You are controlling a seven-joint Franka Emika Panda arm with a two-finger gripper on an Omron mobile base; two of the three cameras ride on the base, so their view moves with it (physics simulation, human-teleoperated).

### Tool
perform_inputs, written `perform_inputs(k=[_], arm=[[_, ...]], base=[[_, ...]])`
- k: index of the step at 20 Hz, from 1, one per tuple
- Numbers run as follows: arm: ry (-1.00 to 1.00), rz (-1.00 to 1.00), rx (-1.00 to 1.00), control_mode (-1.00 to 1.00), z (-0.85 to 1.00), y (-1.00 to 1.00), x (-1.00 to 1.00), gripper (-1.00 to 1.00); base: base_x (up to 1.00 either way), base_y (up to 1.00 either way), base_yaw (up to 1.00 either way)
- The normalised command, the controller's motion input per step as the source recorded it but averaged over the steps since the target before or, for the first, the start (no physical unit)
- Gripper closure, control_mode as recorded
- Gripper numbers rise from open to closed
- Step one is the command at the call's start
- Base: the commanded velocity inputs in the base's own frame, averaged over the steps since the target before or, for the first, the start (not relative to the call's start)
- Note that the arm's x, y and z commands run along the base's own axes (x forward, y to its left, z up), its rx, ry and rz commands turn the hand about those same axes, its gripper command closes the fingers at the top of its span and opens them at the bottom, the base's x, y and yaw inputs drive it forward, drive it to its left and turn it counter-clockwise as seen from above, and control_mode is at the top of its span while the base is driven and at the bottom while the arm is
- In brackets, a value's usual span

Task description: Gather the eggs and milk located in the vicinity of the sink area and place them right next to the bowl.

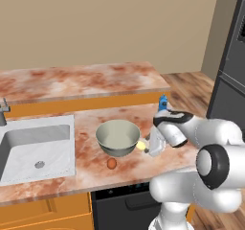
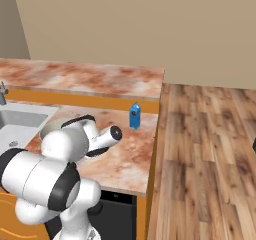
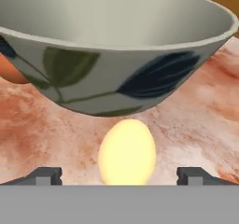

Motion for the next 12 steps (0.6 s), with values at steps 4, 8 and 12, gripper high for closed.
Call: perform_inputs(k=[4, 8, 12], arm=[[0.22, -0.1, 0.0, -1.0, 0.57, -0.56, 0.0, -1.0], [0.29, -0.16, -0.02, -1.0, 0.8, -0.58, 0.01, -1.0], [0.36, -0.19, 0.0, -1.0, 0.86, -0.63, 0.07, -1.0]], base=[[0.0, 0.0, 0.0], [0.0, 0.0, 0.0], [0.0, 0.0, 0.0]])
